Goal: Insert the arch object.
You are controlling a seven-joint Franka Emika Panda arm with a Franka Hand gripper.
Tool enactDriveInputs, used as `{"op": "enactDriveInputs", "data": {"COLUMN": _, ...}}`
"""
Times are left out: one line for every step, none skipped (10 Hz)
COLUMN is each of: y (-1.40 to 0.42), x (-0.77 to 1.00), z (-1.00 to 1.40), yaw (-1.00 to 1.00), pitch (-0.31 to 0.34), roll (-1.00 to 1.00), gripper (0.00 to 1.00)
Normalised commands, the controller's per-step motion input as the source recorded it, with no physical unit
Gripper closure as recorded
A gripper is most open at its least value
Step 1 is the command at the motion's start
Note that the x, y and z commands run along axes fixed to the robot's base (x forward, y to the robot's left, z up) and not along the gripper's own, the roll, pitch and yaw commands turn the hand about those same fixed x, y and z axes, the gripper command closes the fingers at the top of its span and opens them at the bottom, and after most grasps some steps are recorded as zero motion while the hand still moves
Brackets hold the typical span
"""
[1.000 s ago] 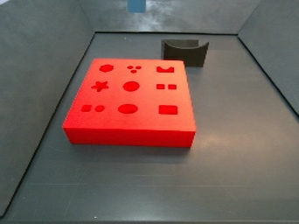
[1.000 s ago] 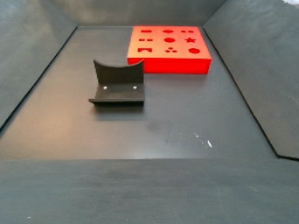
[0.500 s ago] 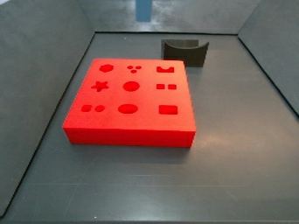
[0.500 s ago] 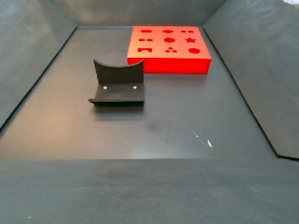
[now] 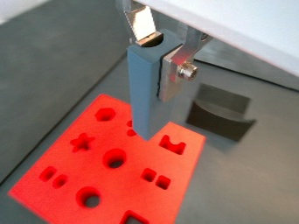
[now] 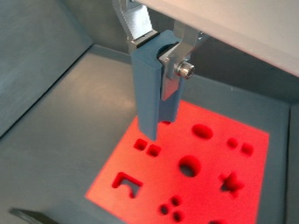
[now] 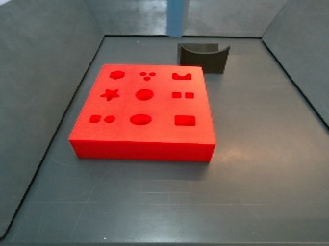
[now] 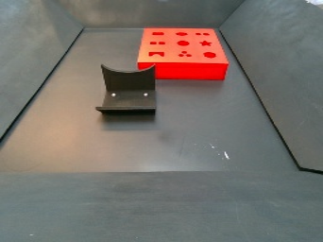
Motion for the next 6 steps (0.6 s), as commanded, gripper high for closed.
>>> {"op": "enactDriveInputs", "data": {"y": 0.38, "x": 0.36, "z": -0.29, "yaw": -0.65, "pitch": 0.000, "roll": 0.00, "gripper": 1.00}}
{"op": "enactDriveInputs", "data": {"y": 0.45, "x": 0.34, "z": -0.26, "yaw": -0.58, "pitch": 0.000, "roll": -0.01, "gripper": 1.00}}
{"op": "enactDriveInputs", "data": {"y": 0.44, "x": 0.32, "z": -0.23, "yaw": -0.58, "pitch": 0.000, "roll": 0.00, "gripper": 1.00}}
{"op": "enactDriveInputs", "data": {"y": 0.39, "x": 0.34, "z": -0.25, "yaw": -0.64, "pitch": 0.000, "roll": 0.00, "gripper": 1.00}}
{"op": "enactDriveInputs", "data": {"y": 0.24, "x": 0.29, "z": -0.22, "yaw": -0.77, "pitch": 0.007, "roll": -0.01, "gripper": 1.00}}
{"op": "enactDriveInputs", "data": {"y": 0.11, "x": 0.02, "z": -0.19, "yaw": -0.91, "pitch": 0.020, "roll": 0.00, "gripper": 1.00}}
